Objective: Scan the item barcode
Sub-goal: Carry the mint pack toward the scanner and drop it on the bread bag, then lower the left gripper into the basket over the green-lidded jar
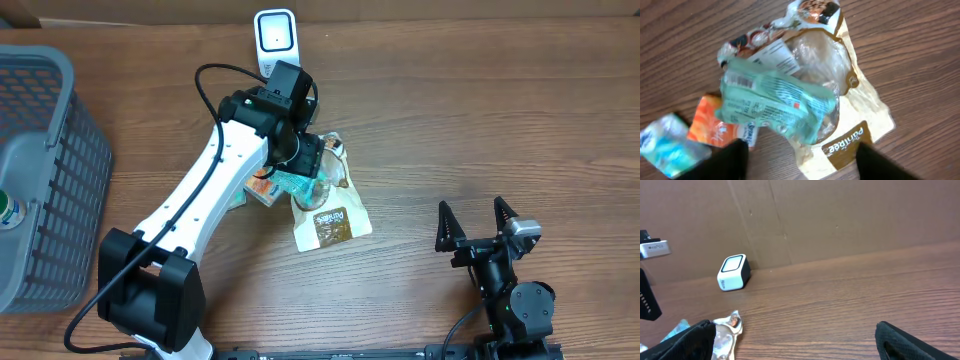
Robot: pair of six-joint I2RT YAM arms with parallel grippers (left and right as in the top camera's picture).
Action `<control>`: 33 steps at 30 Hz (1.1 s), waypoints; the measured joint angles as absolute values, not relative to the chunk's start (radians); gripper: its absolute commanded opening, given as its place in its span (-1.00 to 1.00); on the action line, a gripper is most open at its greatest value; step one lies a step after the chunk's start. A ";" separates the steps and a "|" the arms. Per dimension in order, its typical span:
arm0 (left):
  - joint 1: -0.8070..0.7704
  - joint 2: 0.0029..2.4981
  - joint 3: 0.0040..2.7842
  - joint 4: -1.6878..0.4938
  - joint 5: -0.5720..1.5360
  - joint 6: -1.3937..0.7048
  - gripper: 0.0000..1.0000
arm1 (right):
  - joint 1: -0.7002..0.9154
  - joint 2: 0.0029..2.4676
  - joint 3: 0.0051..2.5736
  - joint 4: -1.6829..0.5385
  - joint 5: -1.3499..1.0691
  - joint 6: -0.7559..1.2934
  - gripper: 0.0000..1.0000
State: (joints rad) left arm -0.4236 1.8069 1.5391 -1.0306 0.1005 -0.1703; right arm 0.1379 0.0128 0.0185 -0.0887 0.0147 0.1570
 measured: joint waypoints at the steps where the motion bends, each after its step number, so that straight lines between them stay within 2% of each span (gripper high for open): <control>1: -0.422 1.807 1.539 -1.032 0.100 -0.173 0.57 | 0.138 0.013 0.019 -0.089 0.015 0.156 1.00; 6: -0.368 1.806 1.613 -1.100 0.100 -0.186 0.58 | 0.138 0.013 0.019 -0.089 0.015 0.157 1.00; 10: -0.264 1.766 1.750 -1.181 0.101 -0.202 0.59 | 0.138 0.013 0.019 -0.089 0.014 0.157 1.00; 13: -0.138 1.693 1.844 -1.232 0.100 -0.208 0.61 | 0.138 0.013 0.019 -0.089 0.015 0.157 1.00; 17: 0.100 1.568 1.908 -1.254 0.091 -0.209 0.99 | 0.138 0.013 0.019 -0.089 0.014 0.157 1.00; 21: 0.320 1.512 1.919 -1.267 0.075 -0.215 0.99 | 0.138 0.013 0.019 -0.088 0.014 0.157 1.00; 26: 0.535 1.555 1.913 -1.253 0.074 -0.225 0.99 | 0.138 0.013 0.019 -0.089 0.015 0.157 1.00; 33: 0.722 1.670 1.900 -1.200 0.070 -0.242 1.00 | 0.138 0.013 0.019 -0.089 0.015 0.157 1.00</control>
State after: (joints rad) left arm 0.7216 1.6695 1.9003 -1.2003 0.0696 -0.2420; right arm 0.1379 0.0128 0.0185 -0.0887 0.0147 0.1570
